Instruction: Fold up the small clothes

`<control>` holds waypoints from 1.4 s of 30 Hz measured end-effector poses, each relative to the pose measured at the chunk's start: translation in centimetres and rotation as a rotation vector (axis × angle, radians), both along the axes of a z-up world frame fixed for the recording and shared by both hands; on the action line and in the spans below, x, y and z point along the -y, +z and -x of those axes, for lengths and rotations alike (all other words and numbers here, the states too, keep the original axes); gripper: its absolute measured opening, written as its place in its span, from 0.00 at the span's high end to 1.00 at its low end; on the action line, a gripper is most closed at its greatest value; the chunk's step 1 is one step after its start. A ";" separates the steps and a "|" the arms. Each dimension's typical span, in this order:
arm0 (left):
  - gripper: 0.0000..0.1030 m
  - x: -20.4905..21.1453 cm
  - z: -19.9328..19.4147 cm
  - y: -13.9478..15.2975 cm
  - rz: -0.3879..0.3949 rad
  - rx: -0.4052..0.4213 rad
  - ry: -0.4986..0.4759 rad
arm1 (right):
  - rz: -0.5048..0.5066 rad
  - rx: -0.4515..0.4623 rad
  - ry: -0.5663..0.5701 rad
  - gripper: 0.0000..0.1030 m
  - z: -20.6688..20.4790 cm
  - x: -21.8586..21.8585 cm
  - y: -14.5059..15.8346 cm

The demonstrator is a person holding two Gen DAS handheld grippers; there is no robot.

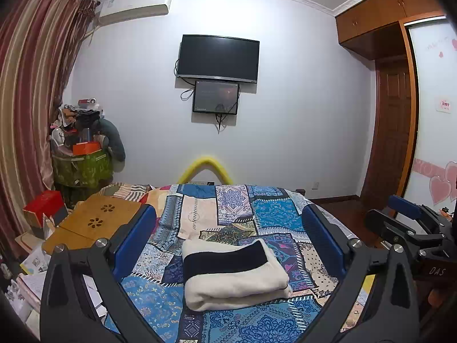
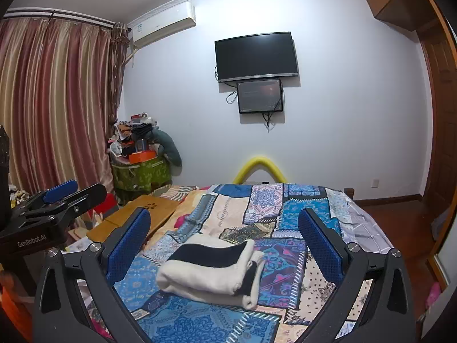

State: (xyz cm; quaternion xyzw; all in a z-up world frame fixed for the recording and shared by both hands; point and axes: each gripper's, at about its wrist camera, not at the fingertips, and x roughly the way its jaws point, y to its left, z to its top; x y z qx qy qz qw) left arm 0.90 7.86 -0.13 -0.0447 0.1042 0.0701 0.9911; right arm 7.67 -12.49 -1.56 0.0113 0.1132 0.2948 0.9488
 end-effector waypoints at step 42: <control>0.00 0.5 -0.1 -0.1 0.025 -0.030 -0.036 | 0.014 -0.028 -0.001 0.00 -0.4 -0.4 -0.4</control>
